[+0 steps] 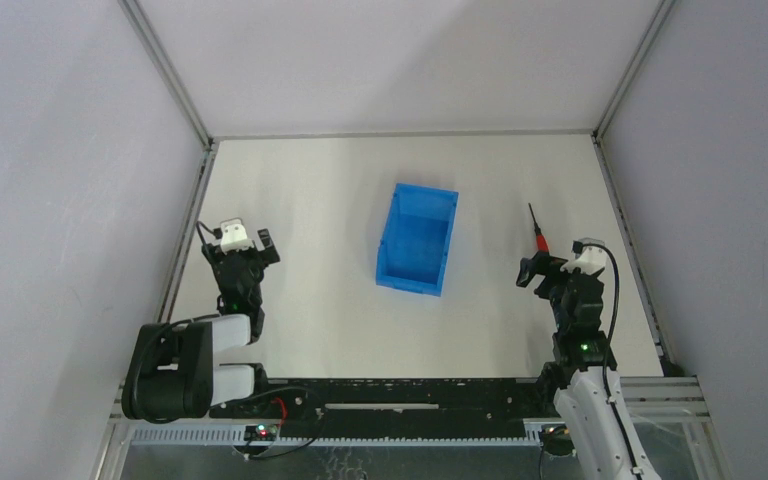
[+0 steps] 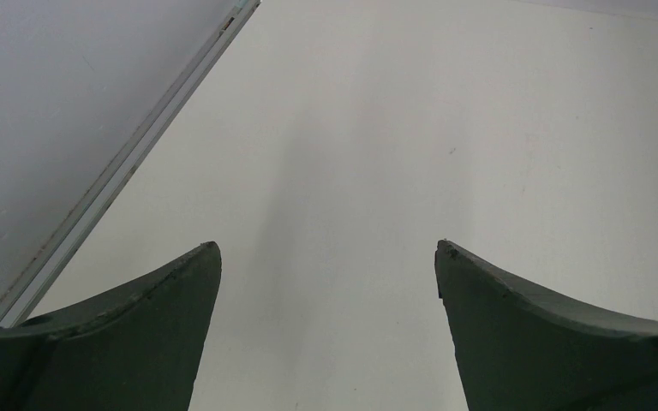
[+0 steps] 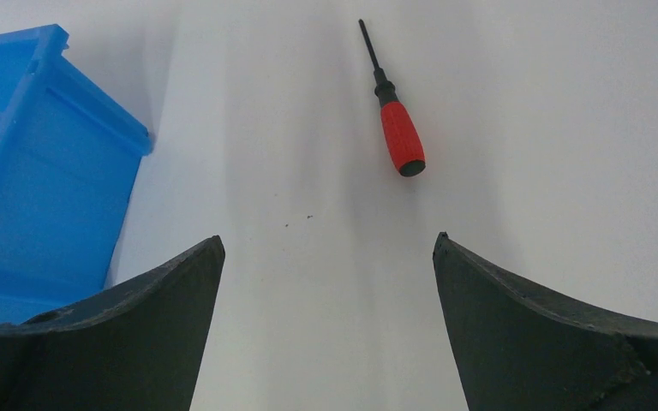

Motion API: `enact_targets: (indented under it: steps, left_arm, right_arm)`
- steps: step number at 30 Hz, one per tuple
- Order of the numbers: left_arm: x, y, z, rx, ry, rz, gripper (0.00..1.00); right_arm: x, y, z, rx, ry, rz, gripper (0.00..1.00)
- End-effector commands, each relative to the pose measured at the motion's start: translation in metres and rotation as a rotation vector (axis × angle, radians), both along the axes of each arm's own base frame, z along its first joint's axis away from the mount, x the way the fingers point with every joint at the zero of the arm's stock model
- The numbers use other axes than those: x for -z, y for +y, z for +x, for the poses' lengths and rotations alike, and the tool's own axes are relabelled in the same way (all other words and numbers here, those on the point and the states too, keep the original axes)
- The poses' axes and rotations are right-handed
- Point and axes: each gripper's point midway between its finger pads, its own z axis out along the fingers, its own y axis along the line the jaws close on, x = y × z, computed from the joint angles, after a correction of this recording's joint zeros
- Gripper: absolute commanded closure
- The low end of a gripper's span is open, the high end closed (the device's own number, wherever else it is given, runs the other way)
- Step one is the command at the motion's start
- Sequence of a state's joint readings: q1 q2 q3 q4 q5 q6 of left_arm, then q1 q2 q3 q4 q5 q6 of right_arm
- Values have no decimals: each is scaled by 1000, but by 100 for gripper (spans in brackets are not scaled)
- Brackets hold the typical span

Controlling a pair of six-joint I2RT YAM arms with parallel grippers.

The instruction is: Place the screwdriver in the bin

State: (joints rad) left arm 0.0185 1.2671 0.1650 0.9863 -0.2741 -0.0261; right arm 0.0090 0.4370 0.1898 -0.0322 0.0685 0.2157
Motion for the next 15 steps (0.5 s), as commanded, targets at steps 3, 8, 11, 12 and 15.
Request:
enact_targets:
  steps: [3,8,11,12,15]
  left_arm:
    - [-30,0,11,10,-100,12,0]
    - [-30,0,11,10,-100,12,0]
    - [-30,0,11,9,-99,12,0]
    - [-30,0,11,9,-100,12,0]
    - [-30,0,11,10,-100,12,0]
  right_arm:
    - [-32,0,7,13,-62,24,0]
    - [-60,-2,16,17,-49,2,0]
    - [-75,3,32,-36,-1,-38,0]
    - [-70,0,39,-29,67,-46,0]
    - [-68,-12,55,7,249,-104,0]
